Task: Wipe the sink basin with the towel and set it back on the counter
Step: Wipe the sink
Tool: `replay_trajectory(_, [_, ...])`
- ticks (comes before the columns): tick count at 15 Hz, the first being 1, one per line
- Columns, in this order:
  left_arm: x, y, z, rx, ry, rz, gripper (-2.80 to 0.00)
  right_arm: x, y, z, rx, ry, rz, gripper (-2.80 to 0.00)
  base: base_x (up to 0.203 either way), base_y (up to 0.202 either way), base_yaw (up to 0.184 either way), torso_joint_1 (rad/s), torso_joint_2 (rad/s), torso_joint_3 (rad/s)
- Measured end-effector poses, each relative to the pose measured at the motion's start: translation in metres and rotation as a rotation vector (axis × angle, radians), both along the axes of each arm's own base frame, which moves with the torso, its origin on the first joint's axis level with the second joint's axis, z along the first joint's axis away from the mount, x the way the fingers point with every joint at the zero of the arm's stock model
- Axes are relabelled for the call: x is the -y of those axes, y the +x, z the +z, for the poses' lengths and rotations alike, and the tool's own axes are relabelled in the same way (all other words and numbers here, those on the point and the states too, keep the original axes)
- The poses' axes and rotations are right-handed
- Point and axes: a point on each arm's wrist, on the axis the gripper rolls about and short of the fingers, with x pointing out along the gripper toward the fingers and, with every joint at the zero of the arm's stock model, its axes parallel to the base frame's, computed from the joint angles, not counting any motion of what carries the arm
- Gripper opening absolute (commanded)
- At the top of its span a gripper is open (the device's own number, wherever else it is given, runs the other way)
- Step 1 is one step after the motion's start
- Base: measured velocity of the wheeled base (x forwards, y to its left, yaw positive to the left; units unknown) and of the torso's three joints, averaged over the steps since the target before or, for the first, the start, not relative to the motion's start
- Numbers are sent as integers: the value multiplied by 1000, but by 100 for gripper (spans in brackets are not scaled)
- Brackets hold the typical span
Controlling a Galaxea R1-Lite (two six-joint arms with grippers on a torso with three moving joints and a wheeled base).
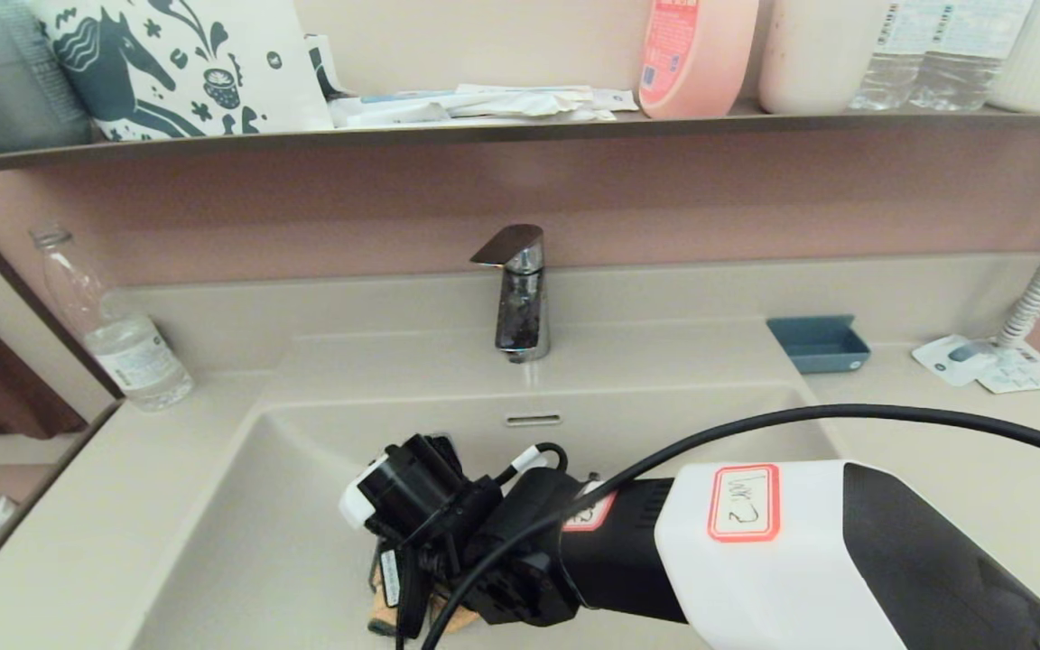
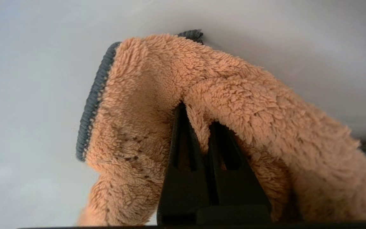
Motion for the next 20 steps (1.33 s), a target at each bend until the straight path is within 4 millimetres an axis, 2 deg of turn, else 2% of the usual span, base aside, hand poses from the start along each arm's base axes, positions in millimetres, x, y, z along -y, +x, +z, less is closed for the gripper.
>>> replay_trajectory(4, [0,0,0,0,0,0,-280,18,13,0,60,-82,-93,-280,0,0,0,0,0,0])
replay_trajectory(9, [0,0,0,0,0,0,-280,49,15,3,92,-189,-163,-280,0,0,0,0,0,0])
replay_trajectory(17, [0,0,0,0,0,0,-280,126,16,1,2,-386,-278,-280,0,0,0,0,0,0])
replay_trajectory(20, [0,0,0,0,0,0,-280,156,9,7,-70,-470,-304,-280,0,0,0,0,0,0])
